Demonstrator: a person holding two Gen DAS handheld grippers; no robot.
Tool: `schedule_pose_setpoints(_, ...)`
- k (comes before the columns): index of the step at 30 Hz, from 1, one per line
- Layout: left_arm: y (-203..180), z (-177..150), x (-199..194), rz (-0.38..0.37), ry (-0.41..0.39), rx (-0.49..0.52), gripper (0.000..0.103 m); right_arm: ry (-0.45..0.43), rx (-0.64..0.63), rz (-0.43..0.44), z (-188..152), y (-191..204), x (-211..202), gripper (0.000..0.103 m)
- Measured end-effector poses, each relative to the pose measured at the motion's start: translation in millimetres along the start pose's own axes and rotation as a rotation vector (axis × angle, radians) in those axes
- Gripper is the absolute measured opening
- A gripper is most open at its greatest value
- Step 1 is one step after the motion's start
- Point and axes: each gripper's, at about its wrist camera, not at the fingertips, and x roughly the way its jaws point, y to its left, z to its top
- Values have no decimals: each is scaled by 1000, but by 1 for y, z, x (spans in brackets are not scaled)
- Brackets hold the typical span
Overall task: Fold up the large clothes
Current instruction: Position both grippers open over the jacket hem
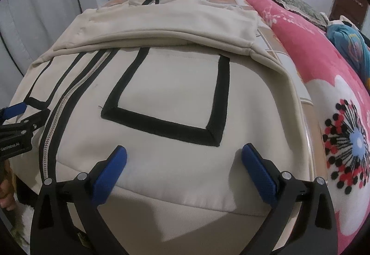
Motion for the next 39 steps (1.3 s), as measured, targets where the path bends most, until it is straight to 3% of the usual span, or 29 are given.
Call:
schedule_pose_setpoints(16, -3, 0, -1, 23, -10, 15, 96, -7, -31, 34, -12, 8, -22, 96)
schedule_pose_setpoints(22, -3, 0, -2, 24, -10, 15, 96, -49, -73, 33, -12, 16, -35, 96)
schedule_pose_setpoints(28, -3, -1, -2, 26, -13, 15, 96, -24, -95, -1, -17, 21, -25, 96)
schedule_pose_setpoints(35, -3, -2, -2, 28, -36, 30, 96, 3, -18, 60, -19, 8, -12, 96)
schedule_pose_setpoints(39, -1, -2, -3, 12, -40, 49, 96, 2, -31, 48, -19, 11, -11, 96)
